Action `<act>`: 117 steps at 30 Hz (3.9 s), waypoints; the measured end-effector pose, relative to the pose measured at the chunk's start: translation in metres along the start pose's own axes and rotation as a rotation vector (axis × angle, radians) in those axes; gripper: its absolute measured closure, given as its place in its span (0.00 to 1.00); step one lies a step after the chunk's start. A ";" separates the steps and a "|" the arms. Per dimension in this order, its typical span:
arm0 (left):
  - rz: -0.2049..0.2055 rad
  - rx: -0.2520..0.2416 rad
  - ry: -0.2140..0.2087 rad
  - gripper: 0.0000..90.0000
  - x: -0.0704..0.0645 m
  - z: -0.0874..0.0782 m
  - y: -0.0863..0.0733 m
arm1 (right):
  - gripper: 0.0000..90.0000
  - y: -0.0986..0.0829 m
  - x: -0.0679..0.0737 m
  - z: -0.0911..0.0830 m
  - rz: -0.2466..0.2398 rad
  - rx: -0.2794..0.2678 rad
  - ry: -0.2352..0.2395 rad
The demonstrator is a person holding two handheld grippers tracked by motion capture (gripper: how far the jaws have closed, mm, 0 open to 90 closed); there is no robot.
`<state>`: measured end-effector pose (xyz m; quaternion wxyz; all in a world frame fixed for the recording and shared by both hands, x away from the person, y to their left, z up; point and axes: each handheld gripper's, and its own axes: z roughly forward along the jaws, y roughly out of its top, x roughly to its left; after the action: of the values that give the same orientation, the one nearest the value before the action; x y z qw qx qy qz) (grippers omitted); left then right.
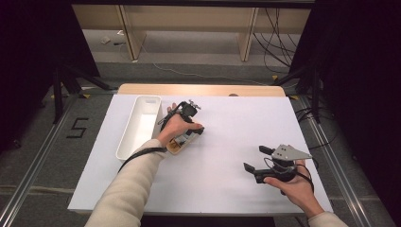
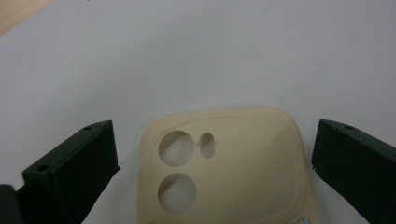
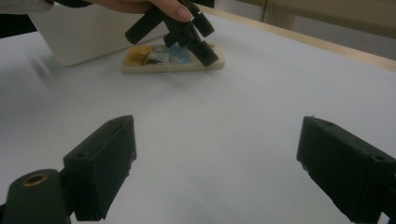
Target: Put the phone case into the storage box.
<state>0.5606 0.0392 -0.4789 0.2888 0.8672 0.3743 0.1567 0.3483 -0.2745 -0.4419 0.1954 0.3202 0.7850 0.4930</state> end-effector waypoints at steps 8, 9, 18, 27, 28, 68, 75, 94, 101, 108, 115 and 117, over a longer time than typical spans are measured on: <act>0.001 0.014 0.001 0.00 0.000 0.004 0.001 | 0.14 0.000 0.000 0.000 0.001 0.002 0.001; 0.001 0.016 -0.001 0.00 0.000 0.004 0.000 | 0.14 0.000 0.000 0.000 0.001 0.002 0.001; -0.005 0.034 0.000 0.00 0.000 0.007 -0.001 | 0.14 0.000 0.000 0.000 0.001 0.003 0.005; -0.018 0.035 -0.015 0.00 0.002 0.008 -0.002 | 0.14 0.000 0.001 0.000 0.003 0.006 0.009; -0.021 0.037 -0.018 0.00 0.003 0.008 -0.002 | 0.14 0.000 0.001 0.000 0.003 0.006 0.009; -0.050 0.074 -0.067 0.11 0.007 0.006 0.001 | 0.15 0.000 0.002 0.001 -0.001 0.001 0.015; -0.051 0.083 -0.065 0.12 0.006 0.006 0.002 | 0.15 0.000 0.002 0.001 -0.001 0.001 0.015; -0.062 0.058 -0.048 0.13 0.002 0.001 0.007 | 0.15 0.000 0.001 0.001 0.002 0.000 0.016; -0.082 0.004 -0.036 0.13 0.001 -0.009 0.012 | 0.15 0.000 0.001 0.001 0.001 -0.001 0.016; -0.095 -0.075 -0.025 0.13 -0.004 -0.022 0.019 | 0.16 0.000 0.002 0.001 0.001 0.000 0.015; -0.109 -0.150 -0.001 0.13 -0.009 -0.034 0.022 | 0.16 0.000 0.002 0.001 0.001 -0.002 0.014; -0.111 -0.170 0.004 0.13 -0.010 -0.039 0.022 | 0.16 0.000 0.002 0.001 0.001 -0.002 0.015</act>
<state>0.5479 0.0344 -0.4352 0.3688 0.8172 0.4076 0.1732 0.3477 -0.2727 -0.4418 0.1897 0.3168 0.7858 0.4962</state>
